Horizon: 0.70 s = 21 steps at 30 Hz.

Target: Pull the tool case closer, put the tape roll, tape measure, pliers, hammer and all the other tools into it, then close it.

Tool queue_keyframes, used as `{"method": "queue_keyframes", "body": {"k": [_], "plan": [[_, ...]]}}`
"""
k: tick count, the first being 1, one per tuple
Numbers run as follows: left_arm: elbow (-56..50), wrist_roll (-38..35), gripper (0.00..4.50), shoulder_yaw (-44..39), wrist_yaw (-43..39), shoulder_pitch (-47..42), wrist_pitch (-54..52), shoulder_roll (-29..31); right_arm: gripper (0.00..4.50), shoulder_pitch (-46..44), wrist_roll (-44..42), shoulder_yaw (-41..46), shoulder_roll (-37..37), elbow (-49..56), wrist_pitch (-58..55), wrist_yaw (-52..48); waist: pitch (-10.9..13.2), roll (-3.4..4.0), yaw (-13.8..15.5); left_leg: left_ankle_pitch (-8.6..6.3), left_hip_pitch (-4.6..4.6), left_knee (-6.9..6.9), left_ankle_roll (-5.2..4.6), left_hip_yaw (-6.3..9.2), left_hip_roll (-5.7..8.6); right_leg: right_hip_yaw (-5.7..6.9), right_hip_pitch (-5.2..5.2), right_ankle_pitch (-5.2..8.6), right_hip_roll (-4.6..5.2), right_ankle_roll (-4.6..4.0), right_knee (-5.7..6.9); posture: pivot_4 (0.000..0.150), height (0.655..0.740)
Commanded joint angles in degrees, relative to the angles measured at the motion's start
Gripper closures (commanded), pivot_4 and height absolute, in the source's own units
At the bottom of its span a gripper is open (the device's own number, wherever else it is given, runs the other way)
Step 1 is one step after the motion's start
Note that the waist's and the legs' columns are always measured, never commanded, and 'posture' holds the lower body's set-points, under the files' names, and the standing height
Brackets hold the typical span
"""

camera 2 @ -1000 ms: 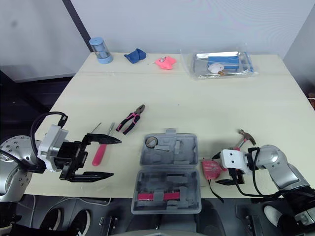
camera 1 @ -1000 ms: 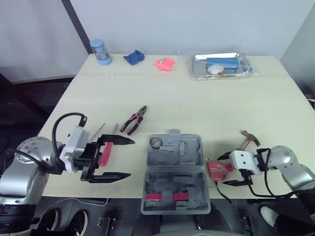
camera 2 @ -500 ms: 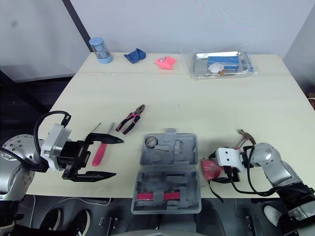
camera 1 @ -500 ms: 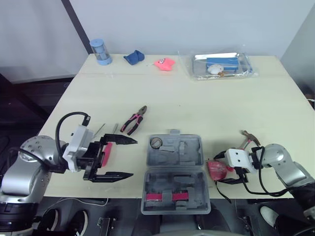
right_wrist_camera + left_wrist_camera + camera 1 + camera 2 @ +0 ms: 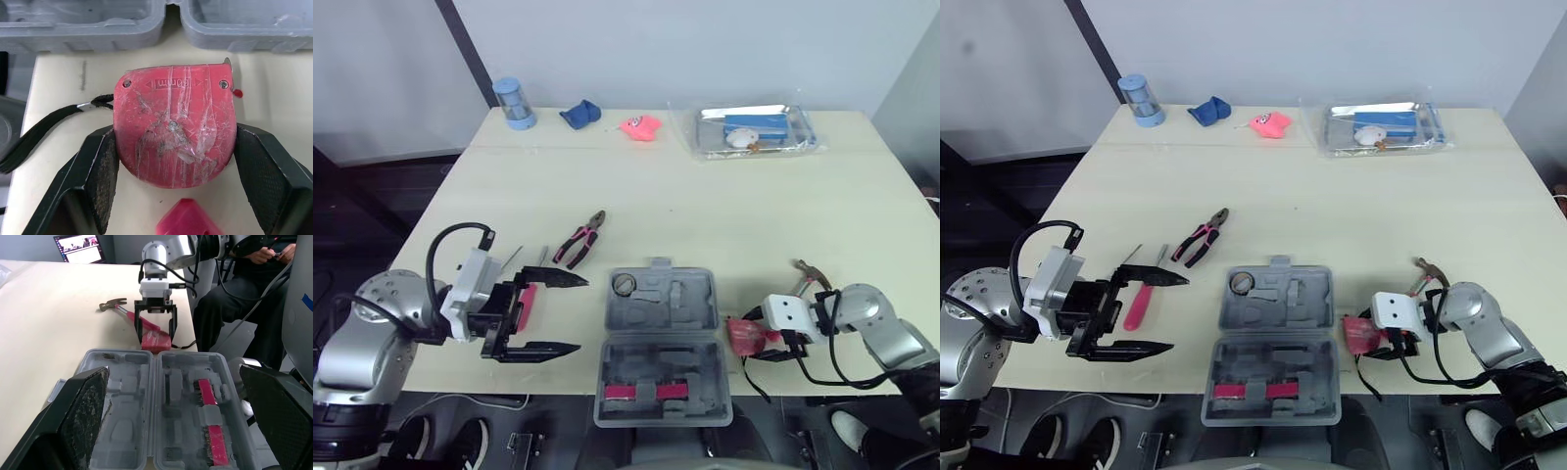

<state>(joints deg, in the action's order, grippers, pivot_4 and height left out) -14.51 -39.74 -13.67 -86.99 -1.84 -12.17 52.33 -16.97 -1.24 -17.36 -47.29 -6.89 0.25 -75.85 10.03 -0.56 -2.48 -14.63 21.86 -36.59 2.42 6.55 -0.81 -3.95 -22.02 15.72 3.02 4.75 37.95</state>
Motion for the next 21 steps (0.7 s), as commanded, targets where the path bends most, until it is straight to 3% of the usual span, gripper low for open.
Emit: {"method": "queue_keyframes", "body": {"k": [1,10,21], "plan": [[-1.2,-1.5,0.0,-2.3,1.6,0.8,-0.1,-1.0,1.58,-5.0,-1.5,2.2,-2.7,6.6,-10.8,-1.7,0.0,0.08,-0.2,0.0,0.0,0.0,0.0,-0.01,0.0,0.0,0.0,0.0,0.0,0.0,0.01,0.15,0.74],[-0.3,-1.5,0.0,-5.0,4.8,3.6,0.5,-2.9,1.58,-18.5,4.1,-6.9,-0.1,15.9,-28.7,-3.0,0.1,0.14,0.0,0.0,0.09,0.0,0.0,0.05,-0.03,0.05,-0.05,0.0,-0.02,-0.01,-0.03,0.15,0.74],[1.5,-0.9,0.0,-8.6,6.0,7.5,2.3,-4.2,1.58,-31.9,15.5,-21.5,11.7,9.6,-38.5,1.2,0.1,0.14,-0.1,0.01,0.62,-0.11,0.02,0.06,0.0,0.07,-0.67,-0.01,0.01,-0.02,0.08,0.15,0.74]]}}
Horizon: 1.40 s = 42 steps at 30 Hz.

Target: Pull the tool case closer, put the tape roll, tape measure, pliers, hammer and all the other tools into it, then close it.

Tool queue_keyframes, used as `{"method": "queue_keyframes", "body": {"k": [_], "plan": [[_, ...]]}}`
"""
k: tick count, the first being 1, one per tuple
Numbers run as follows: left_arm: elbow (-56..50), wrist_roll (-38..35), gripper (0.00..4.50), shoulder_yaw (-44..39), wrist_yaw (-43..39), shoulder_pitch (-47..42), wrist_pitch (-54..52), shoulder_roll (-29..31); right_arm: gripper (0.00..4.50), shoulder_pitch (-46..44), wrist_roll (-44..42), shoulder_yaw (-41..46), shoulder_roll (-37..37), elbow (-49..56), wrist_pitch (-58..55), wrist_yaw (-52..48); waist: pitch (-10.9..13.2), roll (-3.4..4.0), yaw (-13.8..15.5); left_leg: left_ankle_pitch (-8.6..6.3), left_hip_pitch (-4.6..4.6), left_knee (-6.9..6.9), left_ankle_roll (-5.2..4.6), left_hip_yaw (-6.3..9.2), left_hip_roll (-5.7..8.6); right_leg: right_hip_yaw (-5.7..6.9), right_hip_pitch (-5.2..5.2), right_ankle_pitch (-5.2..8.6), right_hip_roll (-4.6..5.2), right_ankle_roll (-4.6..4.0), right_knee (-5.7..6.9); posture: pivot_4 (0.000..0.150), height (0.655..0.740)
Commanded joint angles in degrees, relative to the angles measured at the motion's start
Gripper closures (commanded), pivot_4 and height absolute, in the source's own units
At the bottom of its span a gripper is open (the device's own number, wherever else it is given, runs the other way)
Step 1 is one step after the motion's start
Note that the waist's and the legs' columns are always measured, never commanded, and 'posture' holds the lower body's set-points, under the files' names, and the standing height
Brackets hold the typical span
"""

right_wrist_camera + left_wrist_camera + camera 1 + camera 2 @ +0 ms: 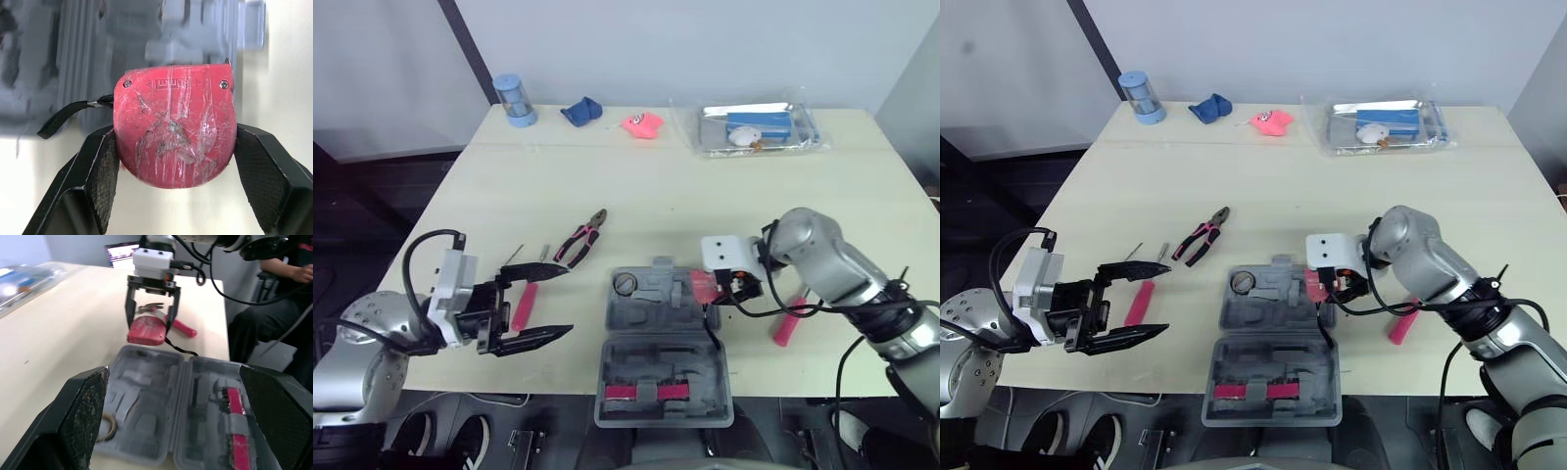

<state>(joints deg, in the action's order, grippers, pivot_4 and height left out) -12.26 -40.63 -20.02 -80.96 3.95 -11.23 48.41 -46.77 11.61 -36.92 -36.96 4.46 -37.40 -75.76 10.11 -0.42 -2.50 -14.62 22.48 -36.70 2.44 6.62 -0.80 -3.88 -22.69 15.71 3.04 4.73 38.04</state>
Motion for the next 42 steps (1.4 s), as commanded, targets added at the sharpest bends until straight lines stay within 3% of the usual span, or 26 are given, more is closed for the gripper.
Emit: {"method": "queue_keyframes", "body": {"k": [1,11,23,24,27,38,42], "plan": [[-0.9,-0.1,0.0,-2.8,0.4,2.2,1.3,-0.4,1.58,-2.7,3.5,-2.8,2.2,-2.9,-0.7,1.5,0.0,0.0,-0.1,0.01,0.13,-0.06,0.01,0.02,0.0,0.0,-0.13,-0.01,-0.01,0.0,0.06,0.15,0.74],[-1.8,-0.2,0.0,-4.1,2.2,4.1,1.9,-1.1,1.58,-5.2,7.9,-5.9,6.8,-10.8,1.5,3.3,0.0,0.0,-0.1,0.01,0.17,-0.06,0.01,0.03,0.0,0.02,-0.14,-0.01,-0.01,-0.01,0.04,0.15,0.74],[-2.5,-0.4,0.0,-3.4,2.7,4.4,2.0,-1.2,1.58,-4.8,9.5,-5.7,6.9,-10.6,2.3,2.6,0.0,0.0,-0.1,0.0,0.15,-0.08,0.01,0.04,0.0,0.03,-0.14,-0.01,-0.02,-0.01,0.08,0.15,0.74],[-2.4,-0.4,0.0,-3.3,2.6,4.3,1.9,-1.2,0.78,-4.6,9.5,-5.6,7.0,-10.4,2.1,2.6,0.0,0.0,-0.1,0.0,0.15,-0.08,0.01,0.04,0.0,0.03,-0.14,-0.01,-0.02,-0.01,0.08,0.15,0.74],[-2.0,-0.3,0.0,-3.1,2.2,4.1,2.0,-1.1,0.03,-4.2,9.2,-5.0,7.3,-9.5,1.4,2.6,0.0,0.0,-0.1,0.01,0.15,-0.08,0.01,0.04,0.0,0.03,-0.14,-0.01,-0.02,-0.01,0.08,0.15,0.74],[-1.1,0.1,0.0,-2.7,1.2,4.0,2.3,-1.0,0.03,-2.4,4.5,0.0,5.9,-1.1,-5.1,1.0,0.0,0.01,-0.2,0.0,0.17,-0.08,0.0,0.05,0.0,0.03,-0.14,-0.01,-0.02,-0.01,0.08,0.15,0.74],[-1.0,0.0,0.0,-2.7,1.2,3.8,2.3,-1.1,0.03,-0.1,-0.9,5.8,3.3,3.2,-8.2,0.2,0.0,0.0,-0.1,0.0,0.17,-0.08,0.0,0.05,0.0,0.03,-0.14,-0.01,-0.01,-0.01,0.07,0.15,0.74]]}}
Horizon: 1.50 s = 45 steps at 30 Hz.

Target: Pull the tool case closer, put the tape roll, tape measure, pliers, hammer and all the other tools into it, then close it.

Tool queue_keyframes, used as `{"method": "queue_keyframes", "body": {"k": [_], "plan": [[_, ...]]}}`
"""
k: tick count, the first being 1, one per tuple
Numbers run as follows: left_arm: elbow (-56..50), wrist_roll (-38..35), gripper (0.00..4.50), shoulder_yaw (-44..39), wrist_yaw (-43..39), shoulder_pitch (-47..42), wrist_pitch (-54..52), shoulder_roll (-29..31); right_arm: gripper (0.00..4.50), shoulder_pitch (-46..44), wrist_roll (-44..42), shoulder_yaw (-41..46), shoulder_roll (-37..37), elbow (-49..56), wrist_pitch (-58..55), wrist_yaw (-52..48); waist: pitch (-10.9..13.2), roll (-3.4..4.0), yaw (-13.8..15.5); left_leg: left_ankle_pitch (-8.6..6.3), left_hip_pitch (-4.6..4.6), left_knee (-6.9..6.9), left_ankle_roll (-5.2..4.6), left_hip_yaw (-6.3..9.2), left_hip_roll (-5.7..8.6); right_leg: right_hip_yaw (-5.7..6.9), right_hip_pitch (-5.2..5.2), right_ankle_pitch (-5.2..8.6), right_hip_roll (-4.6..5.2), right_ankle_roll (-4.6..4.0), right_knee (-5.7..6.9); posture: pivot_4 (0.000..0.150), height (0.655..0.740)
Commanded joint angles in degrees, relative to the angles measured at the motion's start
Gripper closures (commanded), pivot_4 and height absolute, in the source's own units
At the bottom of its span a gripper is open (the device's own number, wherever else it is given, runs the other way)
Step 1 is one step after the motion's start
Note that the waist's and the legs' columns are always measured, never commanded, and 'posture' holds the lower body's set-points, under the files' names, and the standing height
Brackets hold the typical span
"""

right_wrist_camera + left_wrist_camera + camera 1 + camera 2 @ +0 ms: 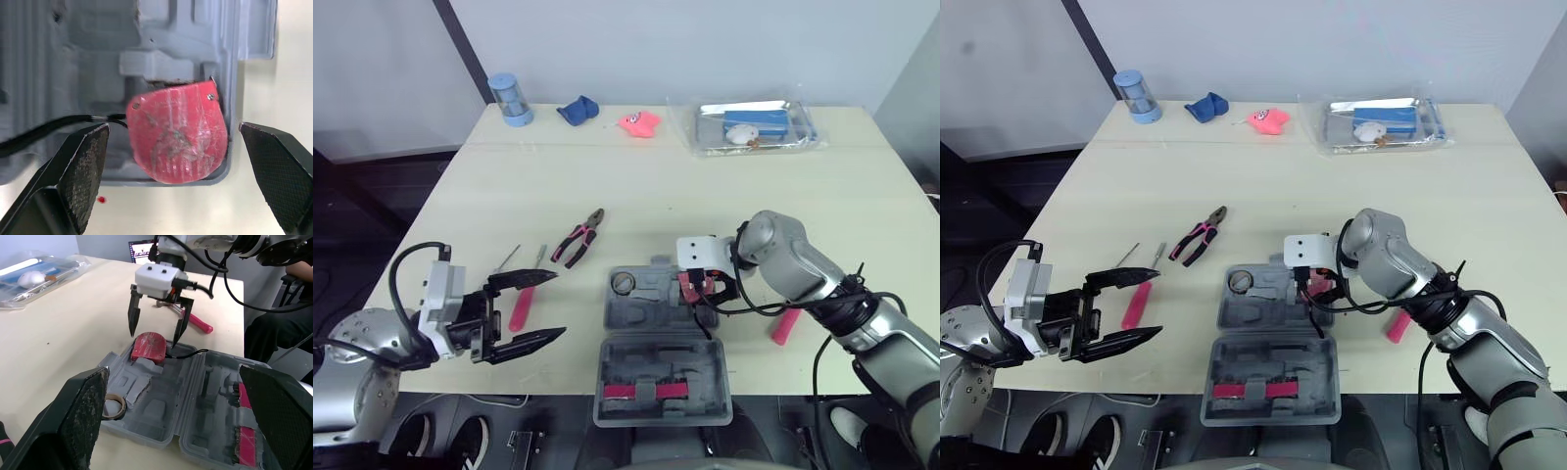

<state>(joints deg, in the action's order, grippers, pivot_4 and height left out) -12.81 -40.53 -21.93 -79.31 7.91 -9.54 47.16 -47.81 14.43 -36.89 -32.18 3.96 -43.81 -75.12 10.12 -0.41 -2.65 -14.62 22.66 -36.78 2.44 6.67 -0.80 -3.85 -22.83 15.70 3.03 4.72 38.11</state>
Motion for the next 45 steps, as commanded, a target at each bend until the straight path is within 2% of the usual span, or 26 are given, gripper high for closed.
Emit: {"method": "queue_keyframes", "body": {"k": [1,5,6,7,9,10,13,19,27,36,45], "plan": [[-0.5,-0.1,0.0,-0.8,-0.4,-0.2,0.7,0.2,0.03,1.9,-5.3,7.6,-1.8,3.7,-1.3,0.1,0.0,0.0,0.1,0.0,0.0,0.0,0.0,0.0,0.0,0.0,0.0,0.0,0.0,0.0,-0.01,0.15,0.74],[-0.4,-0.2,0.0,-0.7,-0.5,-0.5,0.7,0.0,0.03,6.3,-11.2,15.6,0.0,0.3,5.8,4.4,0.0,-0.02,0.1,0.0,0.0,0.0,0.0,0.0,0.0,0.01,0.01,0.0,0.0,0.0,0.0,0.15,0.74],[-0.4,-0.2,0.0,-0.7,-0.4,-0.6,0.7,-0.1,0.54,7.2,-12.4,17.2,0.6,-0.7,7.1,5.5,0.0,-0.02,0.0,0.0,0.0,0.0,0.0,-0.01,0.0,0.01,0.01,0.0,0.0,0.0,0.0,0.15,0.74],[-0.3,-0.2,0.0,-0.6,-0.4,-0.7,0.7,-0.1,0.8,8.0,-13.4,18.5,1.2,-1.5,8.1,6.5,0.0,-0.02,0.0,0.0,0.0,0.0,0.0,-0.01,0.0,0.01,0.01,0.0,0.0,0.0,0.0,0.15,0.74],[-0.2,-0.1,0.0,-0.6,-0.5,-0.8,0.8,-0.2,1.86,9.1,-15.0,20.0,1.7,-3.4,11.1,7.4,0.0,-0.01,-0.1,0.0,0.0,0.0,0.0,-0.01,0.0,0.01,0.0,0.0,-0.01,0.0,0.01,0.15,0.74],[-0.2,-0.1,0.0,-0.5,-0.5,-0.9,0.8,-0.3,2.07,9.5,-15.5,20.6,1.9,-4.4,12.5,8.0,0.0,-0.01,-0.1,0.0,0.0,0.0,0.0,-0.01,0.0,0.01,0.0,0.0,0.0,0.0,0.01,0.15,0.74],[0.0,0.0,0.0,-0.4,-0.6,-1.1,0.8,-0.4,3.64,12.4,-18.5,23.3,3.5,-8.0,21.4,9.1,0.0,-0.02,-0.1,0.0,0.0,0.0,0.0,-0.01,0.0,0.01,0.01,0.0,0.0,0.0,0.01,0.15,0.74],[0.2,0.2,0.0,0.1,-0.4,-2.0,0.8,-0.5,3.64,16.1,-22.1,24.9,5.9,-14.3,31.3,8.2,0.0,-0.01,-0.2,0.0,0.0,-0.01,0.0,-0.01,0.0,0.01,0.01,0.0,0.0,0.0,0.03,0.15,0.74],[0.3,0.4,0.0,0.4,-0.3,-2.9,0.6,-0.4,3.64,16.9,-23.9,25.6,8.1,-24.7,42.8,6.4,0.0,-0.01,-1.0,0.0,-0.01,-0.01,0.0,-0.01,0.0,0.01,0.02,0.0,-0.01,0.0,0.04,0.15,0.74],[0.3,0.4,0.0,0.4,-0.6,-3.2,0.3,0.0,3.64,15.2,-23.9,26.6,10.6,-36.3,50.0,5.9,0.0,-0.01,-1.4,0.01,-0.05,-0.02,0.0,-0.01,0.0,0.0,0.02,0.0,-0.02,0.0,0.08,0.15,0.74],[-0.1,0.3,0.0,0.2,-0.8,-2.7,0.1,0.2,3.64,15.7,-20.8,24.5,10.5,-39.8,50.6,5.2,0.0,-0.01,-1.4,0.01,-0.07,-0.04,0.0,-0.01,0.0,0.0,0.03,0.0,-0.02,0.0,0.11,0.15,0.74]]}}
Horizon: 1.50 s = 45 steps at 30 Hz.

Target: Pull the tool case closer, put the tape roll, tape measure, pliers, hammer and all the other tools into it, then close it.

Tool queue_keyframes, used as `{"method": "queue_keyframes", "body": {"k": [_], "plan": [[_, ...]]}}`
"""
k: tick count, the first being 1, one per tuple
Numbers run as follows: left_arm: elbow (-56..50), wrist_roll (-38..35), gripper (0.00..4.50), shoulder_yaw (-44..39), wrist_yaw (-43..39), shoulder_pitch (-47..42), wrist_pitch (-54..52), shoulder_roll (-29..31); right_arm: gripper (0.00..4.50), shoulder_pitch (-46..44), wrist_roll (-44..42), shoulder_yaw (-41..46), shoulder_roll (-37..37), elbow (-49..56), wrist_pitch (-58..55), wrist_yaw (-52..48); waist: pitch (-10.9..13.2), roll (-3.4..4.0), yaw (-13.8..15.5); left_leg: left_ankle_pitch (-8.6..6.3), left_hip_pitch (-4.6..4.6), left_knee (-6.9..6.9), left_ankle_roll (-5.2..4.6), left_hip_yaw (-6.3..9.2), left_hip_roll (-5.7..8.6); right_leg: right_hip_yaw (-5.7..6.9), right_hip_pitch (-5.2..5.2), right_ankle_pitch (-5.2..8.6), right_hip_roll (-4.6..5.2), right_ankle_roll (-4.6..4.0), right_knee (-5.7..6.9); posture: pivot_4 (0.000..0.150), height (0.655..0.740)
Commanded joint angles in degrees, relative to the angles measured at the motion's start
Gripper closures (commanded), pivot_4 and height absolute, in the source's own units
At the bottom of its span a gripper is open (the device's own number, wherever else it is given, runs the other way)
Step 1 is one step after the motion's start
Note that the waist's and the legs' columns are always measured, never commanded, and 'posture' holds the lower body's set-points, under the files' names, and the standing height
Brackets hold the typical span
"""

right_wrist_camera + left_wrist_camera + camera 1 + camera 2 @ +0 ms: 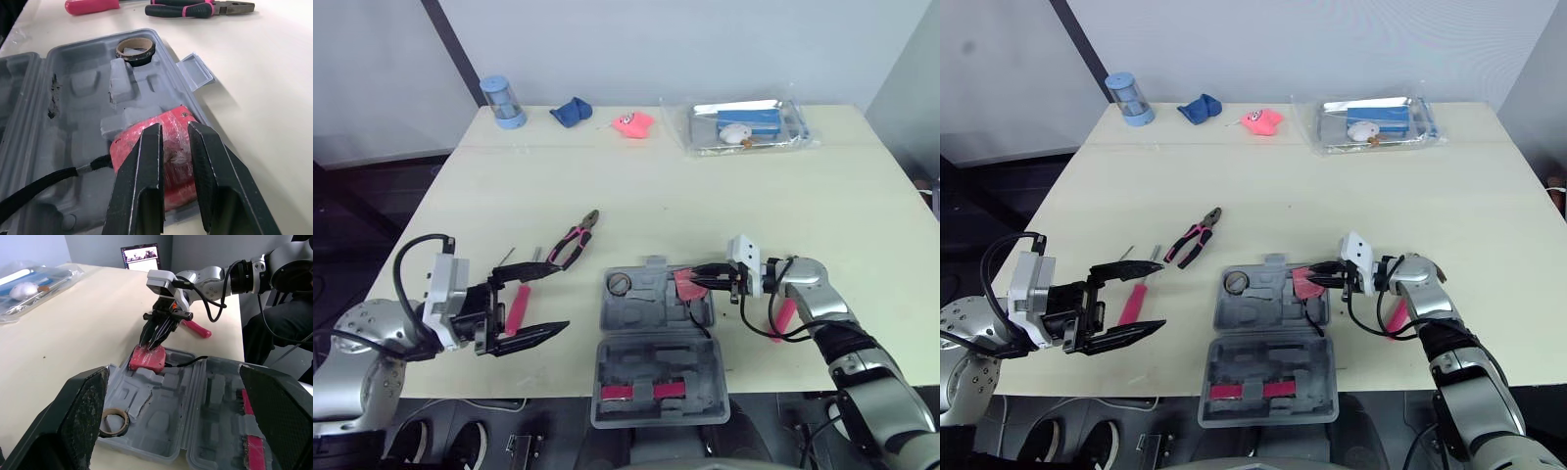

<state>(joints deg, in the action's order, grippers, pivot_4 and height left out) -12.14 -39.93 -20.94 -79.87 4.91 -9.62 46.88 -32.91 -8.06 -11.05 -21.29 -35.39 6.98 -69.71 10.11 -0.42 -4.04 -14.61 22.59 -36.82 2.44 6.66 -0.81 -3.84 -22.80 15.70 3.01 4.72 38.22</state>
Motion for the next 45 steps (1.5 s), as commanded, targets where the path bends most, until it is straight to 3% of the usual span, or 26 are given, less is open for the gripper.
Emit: {"method": "queue_keyframes", "body": {"k": [1,10,21,28,34,40,45], "plan": [[-0.7,-0.3,0.0,-0.8,-0.3,0.3,0.2,0.5,3.64,0.8,2.5,-1.8,-0.3,-0.6,-0.1,0.2,0.0,0.0,0.0,0.0,0.0,0.0,0.0,0.0,0.0,0.0,0.0,0.0,0.0,0.0,0.0,0.15,0.74],[-0.8,-0.3,0.0,-0.9,0.1,0.2,0.0,0.5,3.64,0.3,9.4,-6.3,-0.6,-1.1,-2.9,4.2,0.0,-0.04,-0.1,0.0,-0.29,0.0,-0.01,-0.03,-0.01,-0.04,0.2,0.0,-0.02,0.0,0.11,0.15,0.74],[-0.1,0.1,0.0,-0.8,0.5,-0.1,0.2,0.2,3.64,1.0,16.6,-13.2,-2.5,1.0,-14.4,5.2,-1.0,-0.6,0.0,-0.03,-1.65,0.42,-0.02,-0.11,-0.09,-0.08,1.45,0.09,-0.05,-0.12,-0.18,0.15,0.74],[0.5,-0.2,0.0,-1.7,2.6,0.5,-0.2,-0.5,3.64,3.0,9.0,-6.0,-0.1,7.6,-10.1,8.4,-1.2,-0.7,0.1,-0.03,-1.82,0.48,-0.02,-0.1,-0.11,-0.07,1.62,0.11,-0.06,-0.13,-0.25,0.15,0.74],[1.1,-1.9,0.0,-5.0,7.8,1.5,-2.2,-2.5,3.64,9.1,-0.5,1.5,-0.4,22.5,-9.0,9.0,-0.7,-0.16,0.1,-0.03,-1.28,0.48,-0.02,-0.09,-0.11,-0.07,1.14,0.1,-0.06,-0.13,-0.2,0.15,0.74],[3.0,-1.8,0.0,-9.4,13.2,4.4,-2.7,-5.3,3.64,18.7,-6.4,8.8,-3.8,36.7,-12.9,13.2,-0.6,-0.05,0.4,-0.03,-0.97,0.47,-0.02,-0.03,-0.11,0.0,0.91,0.1,-0.04,-0.12,-0.26,0.15,0.74],[9.0,0.8,0.0,-14.0,16.9,9.1,0.3,-8.5,3.64,34.0,-11.1,21.8,-7.3,44.5,-13.6,18.7,-0.6,-0.07,1.5,-0.03,-0.9,0.46,-0.02,-0.06,-0.09,0.01,0.91,0.1,-0.02,-0.12,-0.33,0.15,0.74]]}}
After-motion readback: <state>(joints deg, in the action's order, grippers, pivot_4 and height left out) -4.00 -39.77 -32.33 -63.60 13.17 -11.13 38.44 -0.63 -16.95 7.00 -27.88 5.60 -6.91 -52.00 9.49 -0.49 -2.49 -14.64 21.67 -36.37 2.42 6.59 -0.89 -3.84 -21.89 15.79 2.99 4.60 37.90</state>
